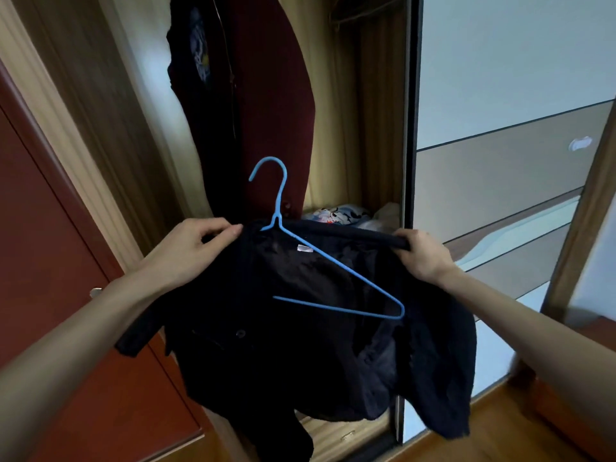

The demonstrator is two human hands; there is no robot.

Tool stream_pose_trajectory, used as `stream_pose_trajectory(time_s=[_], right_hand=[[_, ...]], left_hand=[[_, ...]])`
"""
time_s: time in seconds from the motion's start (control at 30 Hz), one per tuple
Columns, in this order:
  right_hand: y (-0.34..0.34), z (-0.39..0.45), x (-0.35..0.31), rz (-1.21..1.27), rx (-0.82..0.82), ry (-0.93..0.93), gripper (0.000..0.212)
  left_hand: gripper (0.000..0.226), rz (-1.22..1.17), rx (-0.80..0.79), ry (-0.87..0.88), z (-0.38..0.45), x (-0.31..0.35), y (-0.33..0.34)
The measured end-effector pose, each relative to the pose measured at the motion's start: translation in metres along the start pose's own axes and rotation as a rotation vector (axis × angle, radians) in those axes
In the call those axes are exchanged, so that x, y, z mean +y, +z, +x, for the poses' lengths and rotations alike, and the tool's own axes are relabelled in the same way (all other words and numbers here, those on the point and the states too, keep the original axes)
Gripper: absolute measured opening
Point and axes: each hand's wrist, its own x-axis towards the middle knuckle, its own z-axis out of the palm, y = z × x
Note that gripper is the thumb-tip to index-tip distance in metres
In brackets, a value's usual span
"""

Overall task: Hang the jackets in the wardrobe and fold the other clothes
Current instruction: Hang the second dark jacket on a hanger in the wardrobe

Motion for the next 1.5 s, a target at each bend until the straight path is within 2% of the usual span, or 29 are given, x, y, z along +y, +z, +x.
stream_pose_trajectory(time_s=[0.1,0.2,0.3,0.4,0.53,0.7,0.93,1.03,1.07,1.13,1.2,1.37,1.43,1.5], right_hand=[[-0.035,0.005,-0.006,-0.067,0.060,-0.019,0.012],[-0.067,0.006,-0.021,-0.170,0.134,-0.052,0.018],[-0.087,0.003,-0.040,-0.308,0.151,-0.116,0.033],[-0.100,0.000,-0.052,-0.353,0.128,-0.130,0.042],[-0.106,-0.005,-0.063,-0.287,0.081,-0.138,0.035],[-0.111,-0.016,-0.070,-0.123,0.048,-0.184,0.030],[-0.121,-0.038,-0.069,0.066,-0.079,-0.455,0.031],[-0.126,-0.028,-0.050,-0.095,0.168,-0.595,0.031],[-0.123,-0.024,-0.044,-0.155,0.177,-0.617,0.030],[-0.112,-0.023,-0.037,-0.161,0.061,-0.595,0.036],[-0.101,-0.028,-0.038,-0.054,-0.023,-0.554,0.036],[-0.082,-0.035,-0.044,0.133,0.001,-0.591,0.030],[-0.080,-0.035,-0.051,0.098,-0.018,-0.623,0.024],[-0.083,-0.037,-0.063,0.057,-0.007,-0.657,0.009]], left_hand=[[0.032,-0.015,-0.076,0.004,-0.003,-0.005,0.005],[0.042,0.118,-0.058,0.061,-0.003,-0.014,0.015],[0.040,0.310,0.085,0.091,0.004,-0.022,0.034],[0.027,0.374,0.267,0.106,0.013,-0.013,0.053],[0.022,0.296,0.435,0.139,0.021,0.015,0.065],[0.019,0.179,0.495,0.230,0.022,0.051,0.081],[0.017,0.054,0.531,0.268,0.020,0.068,0.083],[0.017,0.045,0.547,0.271,0.017,0.065,0.077],[0.016,0.048,0.548,0.269,0.017,0.064,0.076],[0.016,0.055,0.535,0.268,0.019,0.061,0.074],[0.016,0.056,0.501,0.282,0.021,0.056,0.072],[0.022,0.062,0.403,0.346,0.022,0.041,0.062],[0.023,0.090,0.371,0.376,0.022,0.036,0.057],[0.024,0.150,0.371,0.436,0.023,0.036,0.051]])
